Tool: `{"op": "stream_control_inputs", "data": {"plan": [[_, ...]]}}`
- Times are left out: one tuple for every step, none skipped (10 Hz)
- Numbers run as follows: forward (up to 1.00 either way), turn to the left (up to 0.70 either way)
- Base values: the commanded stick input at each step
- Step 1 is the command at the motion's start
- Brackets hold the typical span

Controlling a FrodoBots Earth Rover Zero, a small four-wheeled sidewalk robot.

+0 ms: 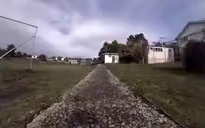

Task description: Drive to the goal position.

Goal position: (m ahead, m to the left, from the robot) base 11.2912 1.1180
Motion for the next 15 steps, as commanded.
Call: {"op": "stream_control_inputs", "data": {"plan": [[1.00, 0.00], [1.00, 0.00], [1.00, 0.00], [1.00, 0.00], [1.00, 0.00], [1.00, 0.00], [1.00, 0.00], [1.00, 0.00], [1.00, 0.00], [1.00, 0.00], [1.00, 0.00], [1.00, 0.00], [1.00, 0.00], [1.00, 0.00], [1.00, 0.00]]}}
